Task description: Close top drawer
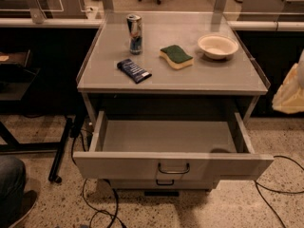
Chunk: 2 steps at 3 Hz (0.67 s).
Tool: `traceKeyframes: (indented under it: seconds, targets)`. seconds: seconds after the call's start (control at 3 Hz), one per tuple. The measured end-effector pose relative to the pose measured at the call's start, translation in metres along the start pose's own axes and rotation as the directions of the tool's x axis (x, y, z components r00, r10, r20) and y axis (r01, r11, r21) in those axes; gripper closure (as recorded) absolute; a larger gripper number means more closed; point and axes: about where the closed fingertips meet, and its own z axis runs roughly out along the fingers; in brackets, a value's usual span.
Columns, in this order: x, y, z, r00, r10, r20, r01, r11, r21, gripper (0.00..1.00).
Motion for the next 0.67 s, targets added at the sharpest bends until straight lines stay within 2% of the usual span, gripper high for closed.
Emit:
traceKeyframes:
  seconds: [0.33, 0.67]
  targets:
    - [0.019, 0.013, 0.040, 0.999, 0.021, -0.045, -0.024, 0.9983, -0.053, 1.00]
    - [0.026, 0.023, 0.081, 0.998, 0.037, -0.054, -0.044, 0.9907, -0.129, 1.00]
